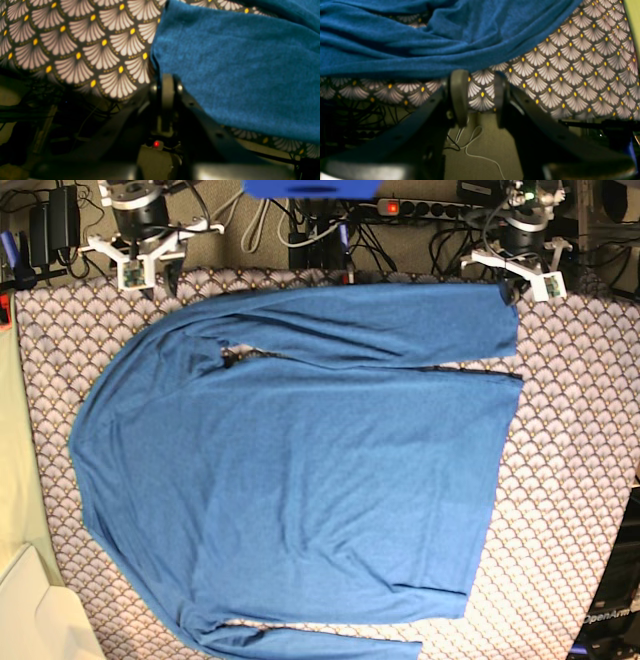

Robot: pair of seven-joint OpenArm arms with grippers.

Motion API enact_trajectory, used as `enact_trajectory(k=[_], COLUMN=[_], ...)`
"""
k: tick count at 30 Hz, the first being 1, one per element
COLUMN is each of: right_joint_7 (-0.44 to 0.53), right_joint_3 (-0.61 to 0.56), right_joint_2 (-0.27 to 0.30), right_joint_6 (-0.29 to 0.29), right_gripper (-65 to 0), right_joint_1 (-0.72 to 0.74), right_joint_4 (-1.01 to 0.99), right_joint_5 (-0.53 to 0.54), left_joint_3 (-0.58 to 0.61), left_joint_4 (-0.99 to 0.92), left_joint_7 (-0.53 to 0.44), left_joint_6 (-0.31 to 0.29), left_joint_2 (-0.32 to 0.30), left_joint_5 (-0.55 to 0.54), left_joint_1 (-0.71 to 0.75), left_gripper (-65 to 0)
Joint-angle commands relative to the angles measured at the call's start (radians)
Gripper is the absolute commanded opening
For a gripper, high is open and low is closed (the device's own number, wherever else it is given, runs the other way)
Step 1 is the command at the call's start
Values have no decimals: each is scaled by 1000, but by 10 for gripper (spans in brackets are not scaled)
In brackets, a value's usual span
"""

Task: Fold the T-shirt properly
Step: 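Grasp the shirt's collar-edge corners with both grippers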

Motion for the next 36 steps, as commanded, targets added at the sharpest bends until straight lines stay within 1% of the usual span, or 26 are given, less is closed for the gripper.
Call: enact_trajectory(k=[1,3,6,8,11,13,16,18,21,25,36], right_joint_7=[21,12,-72,-137,-209,-240,-272,-292,-290,-290,-289], right_joint_3=[-6,-1,-3,-3,0,0,2,4,4,5,5], right_joint_2=[3,3,2,2,3,6,26,31,32,32,32], right_joint_6=[31,85,131,136,136,137,137,137,137,137,134], right_gripper=[-456,-456,-456,-456,-458,-458,-455,-437,-403,-382,-377], right_joint_1=[4,32,87,138,204,231,257,270,271,279,299], right_joint_4=[15,14,14,1,-22,-28,-28,-28,-49,-95,-193], right_joint_5=[-3,-3,-3,-3,-3,-3,-3,-3,-3,-3,-3], left_joint_3=[-1,-1,-1,-1,-1,-1,-1,-1,-1,-1,-1], left_joint_4=[10,13,13,15,15,15,15,15,15,15,16], left_joint_7=[23,23,23,23,23,23,23,23,23,23,23], left_joint_6=[-7,-7,-7,-7,-7,-7,-7,-7,-7,-6,-6], left_joint_2=[-8,-8,-8,-8,-8,-8,-8,-8,-8,-8,-8], left_joint_5=[-5,-5,-5,-5,-5,-5,-5,-5,-5,-5,-5], left_joint_1=[12,12,12,13,13,13,13,13,13,13,13], left_gripper=[-645,-645,-645,-645,-645,-645,-645,-645,-645,-645,-645])
